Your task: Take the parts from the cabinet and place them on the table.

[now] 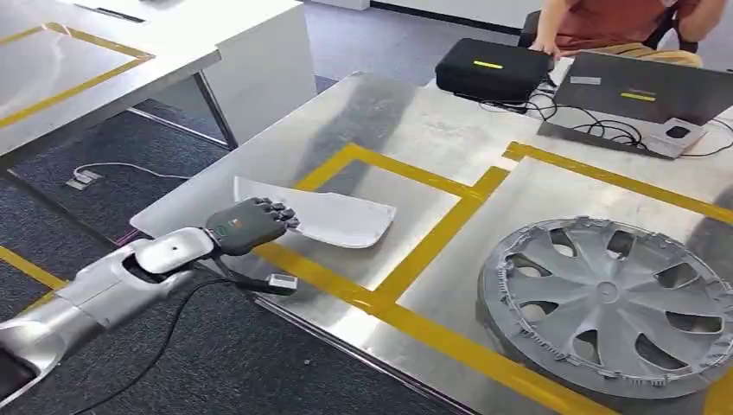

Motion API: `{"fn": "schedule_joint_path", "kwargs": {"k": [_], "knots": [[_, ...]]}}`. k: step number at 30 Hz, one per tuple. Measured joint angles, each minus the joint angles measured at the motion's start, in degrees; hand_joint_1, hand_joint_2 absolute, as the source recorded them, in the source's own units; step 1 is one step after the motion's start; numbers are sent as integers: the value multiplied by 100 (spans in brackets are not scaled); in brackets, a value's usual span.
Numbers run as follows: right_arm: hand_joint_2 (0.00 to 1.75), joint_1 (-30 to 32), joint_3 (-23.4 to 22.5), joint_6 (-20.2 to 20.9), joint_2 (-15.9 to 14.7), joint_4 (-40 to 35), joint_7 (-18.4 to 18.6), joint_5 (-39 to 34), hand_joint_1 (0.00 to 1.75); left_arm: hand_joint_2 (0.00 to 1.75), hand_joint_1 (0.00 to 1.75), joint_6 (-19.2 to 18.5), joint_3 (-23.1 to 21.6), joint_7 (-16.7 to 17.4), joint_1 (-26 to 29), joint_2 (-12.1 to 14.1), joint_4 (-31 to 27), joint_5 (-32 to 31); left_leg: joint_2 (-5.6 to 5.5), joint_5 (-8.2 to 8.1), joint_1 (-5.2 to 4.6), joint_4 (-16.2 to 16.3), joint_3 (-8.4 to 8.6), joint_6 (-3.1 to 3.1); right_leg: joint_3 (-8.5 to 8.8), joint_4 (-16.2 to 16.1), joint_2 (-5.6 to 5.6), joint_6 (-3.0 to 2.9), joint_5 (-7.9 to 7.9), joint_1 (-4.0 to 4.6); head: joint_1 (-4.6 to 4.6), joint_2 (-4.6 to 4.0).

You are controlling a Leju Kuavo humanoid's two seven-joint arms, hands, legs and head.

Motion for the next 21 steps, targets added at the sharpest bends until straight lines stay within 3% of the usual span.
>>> {"fn": "schedule_joint_path", "kwargs": {"k": [1, 2, 3, 19, 20, 21], "knots": [[0, -3, 9, 0, 0, 0, 0, 5, 0, 175, 138, -7, -31, 4, -31, 20, 7, -60, 0, 0, 0, 0, 0, 0, 0, 0, 0, 0, 0, 0, 0, 0], [0, -5, 15, 0, 0, 0, 0, 7, 0, 0, 0, -15, -59, 15, -64, 31, 18, -108, 0, 0, 0, 0, 0, 0, 0, 0, 0, 0, 0, 0, 0, 0], [0, -7, 18, 0, 0, 0, 0, 7, 0, 175, 0, -18, -83, 26, -86, 46, 26, -139, 0, 0, 0, 0, 0, 0, 0, 0, 0, 0, 0, 0, 0, 0], [0, -36, 107, 2, 0, -2, 0, 5, 0, 175, 0, -29, -367, 46, -299, 162, 29, -189, 0, 0, 0, 0, 0, 0, 0, 1, 0, 0, 0, 0, 0, 0], [0, -36, 109, 2, 0, -2, 0, 5, 0, 0, 0, -29, -371, 48, -300, 164, 29, -189, 0, 0, 0, 0, 0, 0, 0, 1, 0, 0, 0, 0, 0, 0], [0, -36, 112, 2, 0, -2, 0, 5, 0, 0, 0, -33, -374, 55, -304, 166, 29, -186, 0, 1, 0, 0, 0, 0, 0, 1, 0, 0, 0, 0, 0, 0]]}}
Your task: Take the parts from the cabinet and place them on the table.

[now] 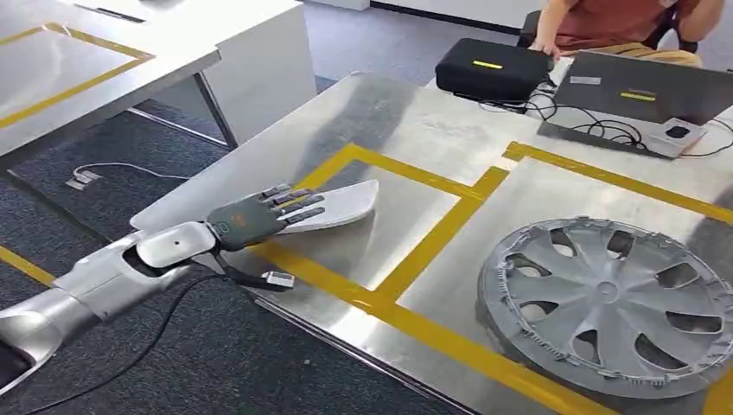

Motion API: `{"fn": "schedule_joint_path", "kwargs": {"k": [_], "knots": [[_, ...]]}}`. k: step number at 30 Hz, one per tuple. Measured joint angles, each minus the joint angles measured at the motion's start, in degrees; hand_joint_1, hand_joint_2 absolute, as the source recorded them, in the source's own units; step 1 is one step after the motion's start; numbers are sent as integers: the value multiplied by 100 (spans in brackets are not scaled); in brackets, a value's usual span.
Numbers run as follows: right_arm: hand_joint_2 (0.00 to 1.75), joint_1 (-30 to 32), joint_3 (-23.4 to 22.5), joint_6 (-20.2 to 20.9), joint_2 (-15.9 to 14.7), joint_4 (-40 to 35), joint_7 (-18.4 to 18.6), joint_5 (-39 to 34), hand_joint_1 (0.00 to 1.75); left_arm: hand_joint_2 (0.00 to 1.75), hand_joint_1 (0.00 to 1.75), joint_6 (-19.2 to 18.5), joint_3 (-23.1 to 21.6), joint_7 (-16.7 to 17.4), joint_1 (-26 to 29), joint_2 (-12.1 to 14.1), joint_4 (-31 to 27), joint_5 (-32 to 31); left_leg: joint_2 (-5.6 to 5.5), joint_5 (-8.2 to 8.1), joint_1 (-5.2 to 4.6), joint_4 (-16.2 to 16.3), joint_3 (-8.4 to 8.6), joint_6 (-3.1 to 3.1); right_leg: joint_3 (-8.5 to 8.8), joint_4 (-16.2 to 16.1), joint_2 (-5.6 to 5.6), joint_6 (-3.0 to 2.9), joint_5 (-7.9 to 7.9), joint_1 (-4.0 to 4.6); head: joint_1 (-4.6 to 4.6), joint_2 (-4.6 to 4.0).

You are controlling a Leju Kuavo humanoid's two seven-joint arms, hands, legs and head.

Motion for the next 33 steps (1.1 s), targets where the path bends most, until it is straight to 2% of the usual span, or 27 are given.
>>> {"fn": "schedule_joint_path", "kwargs": {"k": [7, 17, 20, 23, 26, 29, 33], "knots": [[0, -3, 11, 0, 0, 0, 0, -15, 0, 0, 0, 162, -61, 83, -20, 2, 2, -52, 0, 0, 0, 0, 0, 0, 0, 0, 0, 0, 0, 0, 0, 0], [0, -6, 20, 2, 0, 0, 0, -30, 0, 0, 0, 151, -107, 15, -73, 53, 2, 26, 0, 0, 0, 0, 0, 0, 0, 0, 0, 0, 0, 0, 0, 0], [0, -5, 20, 2, 0, 0, 0, -72, 0, 0, 0, 177, -107, 173, -96, 131, -2, -72, 0, 0, 0, 0, 0, 0, -1, 1, 3, 0, 0, 1, 0, 0], [0, -2, 20, -2, -2, 0, 0, -116, 0, 0, 0, 265, -46, 376, -113, 279, -39, -151, 0, 0, 1, 0, 1, 0, 1, 5, 2, 0, 0, 1, 0, 0], [0, 4, 17, -7, -2, 0, 0, -208, 0, 0, 0, 481, 254, 715, 78, 591, -245, -245, 10, -2, 3, -1, 5, -4, -3, 8, 17, -2, 0, 3, 2, 0], [0, 53, 17, -9, -4, 2, 0, -280, 0, 0, 0, 610, 899, 957, 399, 1040, -551, -280, 20, -4, 5, -2, 7, -7, -5, 11, 26, -13, -7, 5, 0, 0], [0, 72, 17, -5, -4, 2, 0, -334, 0, 0, 0, 682, 1745, 1053, 1007, 1474, -957, -297, 17, -9, 7, -4, 7, -14, -7, 15, 19, -23, -19, 9, 0, 0]]}}
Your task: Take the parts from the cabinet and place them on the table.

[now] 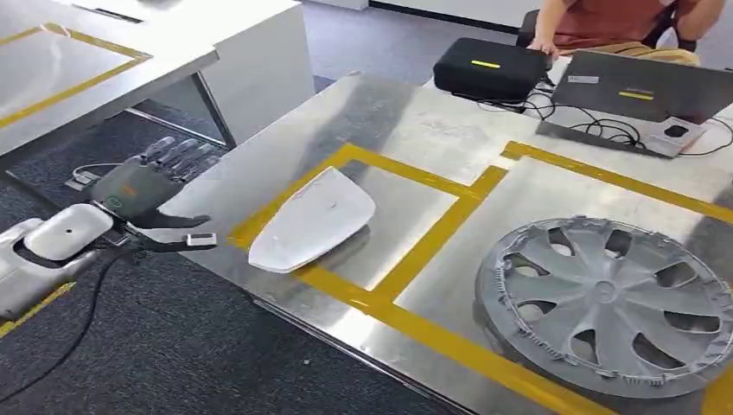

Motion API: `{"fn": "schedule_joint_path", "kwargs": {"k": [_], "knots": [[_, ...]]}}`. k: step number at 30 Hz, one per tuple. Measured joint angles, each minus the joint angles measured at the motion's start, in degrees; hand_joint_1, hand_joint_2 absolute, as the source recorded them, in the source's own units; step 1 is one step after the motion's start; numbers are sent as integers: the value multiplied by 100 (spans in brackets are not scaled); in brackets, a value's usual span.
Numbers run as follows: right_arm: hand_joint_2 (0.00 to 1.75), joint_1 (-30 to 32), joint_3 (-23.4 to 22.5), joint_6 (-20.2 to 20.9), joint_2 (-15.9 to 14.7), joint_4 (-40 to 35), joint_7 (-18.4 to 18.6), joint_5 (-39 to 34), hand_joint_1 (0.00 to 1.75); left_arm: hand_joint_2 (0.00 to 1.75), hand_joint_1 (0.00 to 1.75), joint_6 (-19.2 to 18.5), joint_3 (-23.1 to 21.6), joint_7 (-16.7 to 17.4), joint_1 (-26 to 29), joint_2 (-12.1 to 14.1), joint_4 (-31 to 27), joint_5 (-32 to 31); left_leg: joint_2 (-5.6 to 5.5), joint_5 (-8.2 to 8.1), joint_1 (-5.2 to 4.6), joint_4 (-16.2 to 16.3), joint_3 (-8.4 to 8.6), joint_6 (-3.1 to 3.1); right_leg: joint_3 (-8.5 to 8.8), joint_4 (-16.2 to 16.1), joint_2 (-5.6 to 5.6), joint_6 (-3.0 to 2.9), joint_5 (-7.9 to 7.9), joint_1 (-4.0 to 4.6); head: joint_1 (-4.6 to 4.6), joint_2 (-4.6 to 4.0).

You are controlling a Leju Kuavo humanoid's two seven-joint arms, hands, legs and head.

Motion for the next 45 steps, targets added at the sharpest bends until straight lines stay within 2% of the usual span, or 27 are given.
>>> {"fn": "schedule_joint_path", "kwargs": {"k": [4, 9, 14, 17, 21, 26, 39, 45], "knots": [[0, 11, 0, 0, 0, 0, 0, -68, 0, 0, 0, -2, 902, 52, 767, 215, -391, -68, 2, -8, 0, -2, 8, -12, 2, 2, 5, -7, -5, 0, 0, 0], [0, 53, 0, 0, 0, 0, 0, -140, 0, 0, 0, -35, 1936, 61, 1645, 275, -694, -118, 0, -10, 0, -2, 8, -11, 4, 3, 0, -10, -11, 0, -2, 0], [0, 55, 0, 0, 0, 0, 0, -157, 0, 0, 0, -42, 2444, 61, 2081, 272, -825, -136, -2, -10, 0, -2, 8, -11, 6, 3, -3, -11, -11, 0, 0, 0], [0, 55, 0, -2, 0, 0, 0, -175, 0, 0, 0, -147, 2589, 61, 2189, 246, -853, -136, -2, -10, 0, -3, 9, -11, 10, 3, -4, -9, -10, 0, -2, 0], [0, 61, 0, -2, 0, 2, 0, -221, 0, 0, 0, -262, 2679, 85, 2358, 32, -823, -120, -2, -10, -1, -3, 11, -10, 11, 3, -4, -9, -10, -1, 0, 0], [0, 70, 0, -2, 0, 2, 0, -289, 0, 0, 0, -256, 2626, 282, 2585, -421, -537, 8, -2, -14, -2, -3, 11, -6, 12, 2, -4, -9, -10, -1, -2, 0], [0, 78, 24, 2, 0, 39, 0, -367, 0, 0, 0, -365, 2386, 330, 2829, -1586, 550, 962, -4, -20, -3, -3, 11, -3, 15, 1, -10, -2, -16, -4, 2, 0], [0, 79, 33, 2, -2, 48, 0, -374, 0, 0, 0, -339, 2386, 411, 2950, -1889, 1038, 1086, -5, -21, -3, -3, 11, -3, 14, 1, -12, 0, -19, -3, 0, 0]]}}
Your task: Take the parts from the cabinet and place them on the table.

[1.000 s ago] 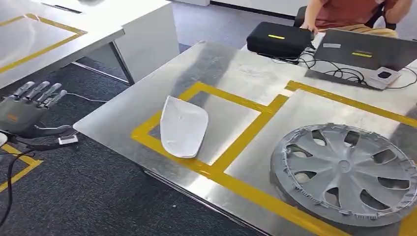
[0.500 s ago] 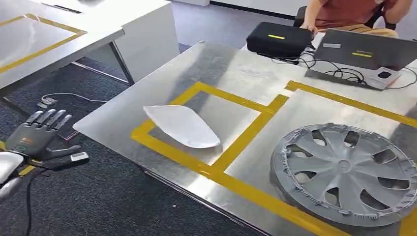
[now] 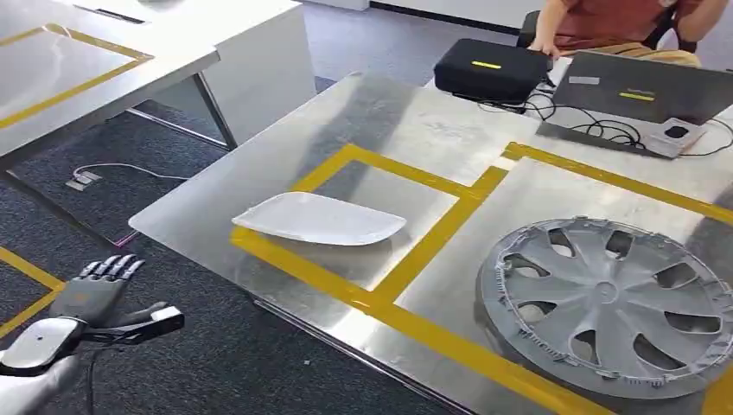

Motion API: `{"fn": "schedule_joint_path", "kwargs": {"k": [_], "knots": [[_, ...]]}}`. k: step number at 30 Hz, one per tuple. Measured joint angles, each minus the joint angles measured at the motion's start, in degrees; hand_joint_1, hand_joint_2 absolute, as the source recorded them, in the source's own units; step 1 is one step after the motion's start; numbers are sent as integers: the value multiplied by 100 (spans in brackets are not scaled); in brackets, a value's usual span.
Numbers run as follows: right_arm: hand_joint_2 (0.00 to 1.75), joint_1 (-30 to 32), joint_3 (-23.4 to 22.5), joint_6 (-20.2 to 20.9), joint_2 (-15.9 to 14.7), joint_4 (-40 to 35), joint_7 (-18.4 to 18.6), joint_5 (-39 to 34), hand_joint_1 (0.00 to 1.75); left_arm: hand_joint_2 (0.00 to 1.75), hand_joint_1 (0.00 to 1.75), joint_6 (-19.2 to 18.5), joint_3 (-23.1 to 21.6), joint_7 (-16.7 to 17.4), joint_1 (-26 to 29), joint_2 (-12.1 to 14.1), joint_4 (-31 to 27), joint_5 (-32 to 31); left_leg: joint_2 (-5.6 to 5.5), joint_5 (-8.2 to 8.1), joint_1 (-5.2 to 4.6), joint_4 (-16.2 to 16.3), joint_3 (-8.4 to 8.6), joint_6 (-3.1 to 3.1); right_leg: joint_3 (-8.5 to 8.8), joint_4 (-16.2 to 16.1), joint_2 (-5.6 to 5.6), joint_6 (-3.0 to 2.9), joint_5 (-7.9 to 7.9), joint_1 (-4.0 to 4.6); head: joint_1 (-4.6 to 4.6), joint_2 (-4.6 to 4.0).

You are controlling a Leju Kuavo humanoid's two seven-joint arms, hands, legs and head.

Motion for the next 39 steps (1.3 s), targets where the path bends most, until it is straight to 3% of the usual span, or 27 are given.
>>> {"fn": "schedule_joint_path", "kwargs": {"k": [8, 9, 11, 12, 13, 15, 17, 18, 19, 21, 22, 23, 24, 25, 27, 28, 29, 30, 31, 32, 33, 34, 36, 37, 38, 39], "knots": [[0, -3, 77, 2, -4, 7, 0, -26, 0, 0, 0, -9, 98, 26, 33, -173, 319, 57, -2, 0, 1, 0, 1, 0, 2, 0, -2, 0, 0, 1, 0, 0], [0, -3, 92, 2, -4, 7, 0, -31, 0, 0, 0, -20, 125, 26, 32, -194, 358, 59, -2, -11, -8, 11, -11, 17, 12, -26, 1, 17, 11, -18, -2, 0], [0, -1, 105, 7, -4, 9, 0, -57, 0, 0, 0, -64, 203, 2, 23, -236, 444, 59, -1, 48, -13, -43, 34, 115, 43, -69, 5, 92, 65, -19, -9, 0], [0, -2, 116, 4, -28, 22, 0, -66, 0, 0, 0, -100, 243, -32, 5, -282, 495, 70, 17, 143, 80, -177, 93, 126, 37, -50, 5, 101, 43, -4, -7, 0], [0, 2, 133, 6, -35, 22, 0, -83, 0, 0, 0, -142, 291, -57, -37, -319, 566, 96, 20, 173, 73, -226, 127, 138, -7, 63, -21, 147, -139, -5, 13, 0], [0, -8, 144, 11, -37, 24, 0, -101, 0, 0, 0, -264, 385, -166, -108, -457, 781, 140, 23, 198, 104, -230, 111, 138, -282, 895, -52, 241, -706, -81, 33, 0], [0, -10, 157, 13, -42, 24, -2, -103, 0, 0, 0, -319, 413, -221, -147, -590, 1035, 166, 40, 224, 132, -227, 77, 99, -499, 1620, -90, 323, -1059, -163, 28, 0], [0, -11, 173, 13, -46, 24, -2, -103, 0, 0, 0, -328, 435, -240, -152, -646, 1123, 170, 45, 246, 164, -222, 49, 62, -438, 1626, -105, 371, -1052, -202, 35, 0], [0, -10, 186, 13, -50, 24, -2, -103, 0, 0, 0, -339, 455, -282, -177, -689, 1205, 192, 44, 274, 207, -218, 18, 14, -210, 1325, -112, 424, -922, -246, 28, 0], [0, -31, 214, 15, -68, 24, 0, -98, 0, 0, 0, -454, 507, -532, -321, -820, 1524, 405, 22, 316, 299, -170, -58, -98, 490, 284, -119, 564, -603, -360, 35, 0], [0, -63, 240, 26, -66, 20, 0, -94, 0, 0, 0, -565, 550, -746, -408, -877, 1712, 595, 9, 327, 279, -108, -72, -181, 714, -100, -102, 649, -687, -407, 37, 0], [0, -79, 254, 53, -46, 11, 0, -83, 0, 0, 0, -691, 606, -1022, -481, -953, 1915, 829, 4, 330, 293, -89, -93, -234, 636, -51, -17, 520, -621, -364, 24, 0], [0, -91, 269, 55, -59, 11, -9, -81, 0, 0, 0, -767, 663, -1354, -598, -1062, 2165, 1096, -3, 367, 289, -124, -82, -275, 604, 8, -30, 427, -624, -349, -33, 0], [0, -100, 284, 52, -77, 11, -17, -79, 0, 0, 0, -835, 719, -1625, -723, -1170, 2473, 1321, -5, 411, 296, -168, -70, -322, 577, 61, -36, 366, -611, -335, -39, 0], [0, -106, 299, 52, -90, 13, -17, -79, 0, 0, 0, -841, 800, -1814, -873, -1350, 2905, 1519, -18, 491, 333, -194, -71, -424, 493, 70, -49, 225, -532, -324, -46, 0], [0, -113, 321, 50, -92, 13, -17, -74, 0, 0, 0, -861, 845, -1862, -948, -1440, 3135, 1598, 23, 267, 331, -70, -148, -385, 503, 71, -82, 159, -476, -326, -57, 0], [0, -112, 337, 50, -92, 13, -17, -74, 0, 0, 0, -883, 883, -1901, -1030, -1513, 3327, 1647, 31, -71, 299, 249, -270, -338, 445, 71, -80, 116, -425, -310, -81, 0], [0, -106, 350, 48, -94, 13, -17, -74, 0, 0, 0, -881, 920, -1941, -1133, -1587, 3487, 1703, 30, -435, 257, 765, -455, -301, 373, 71, -85, 86, -385, -289, -98, 0], [0, -103, 376, 46, -96, 13, -17, -79, 0, 0, 0, -883, 955, -1985, -1220, -1652, 3637, 1764, 31, -688, 220, 1264, -617, -281, 303, 72, -101, 66, -342, -259, -103, 0], [0, -102, 387, 41, -96, 13, -17, -87, 0, 0, 0, -883, 977, -2024, -1269, -1704, 3753, 1818, 31, -829, 197, 1609, -700, -256, 244, 73, -107, 52, -307, -227, -101, 0], [0, -99, 389, 33, -98, 13, -17, -98, 0, 0, 0, -883, 1022, -2044, -1298, -1737, 3842, 1871, 31, -845, 170, 1692, -662, -226, 192, 74, -109, 47, -268, -202, -96, 0], [0, -98, 393, 31, -101, 13, -17, -103, 0, 0, 0, -883, 1066, -2050, -1323, -1777, 3914, 1901, 30, -768, 136, 1542, -492, -181, 144, 74, -107, 53, -227, -183, -101, 0], [0, -99, 413, 33, -103, 13, -17, -111, 0, 0, 0, -872, 1106, -2050, -1386, -1827, 4006, 1932, 31, -474, 79, 655, 158, -77, 71, 79, -101, 90, -153, -171, -103, 0], [0, -101, 415, 33, -103, 13, -17, -116, 0, 0, 0, -866, 1121, -2050, -1419, -1847, 4035, 1945, 31, -417, 64, 285, 437, -42, 58, 84, -101, 113, -128, -170, -101, 0], [0, -102, 420, 35, -107, 13, -17, -122, 0, 0, 0, -861, 1165, -2050, -1486, -1875, 4065, 1969, 35, -520, 28, -32, 563, -32, 20, 125, -107, 157, -111, -107, -105, 0], [0, -102, 420, 35, -116, 13, -17, -127, 0, 0, 0, -852, 1187, -2052, -1511, -1895, 4085, 1976, 25, -467, 28, -12, 535, -20, 26, 92, -113, 173, -80, -130, -66, 0]]}}
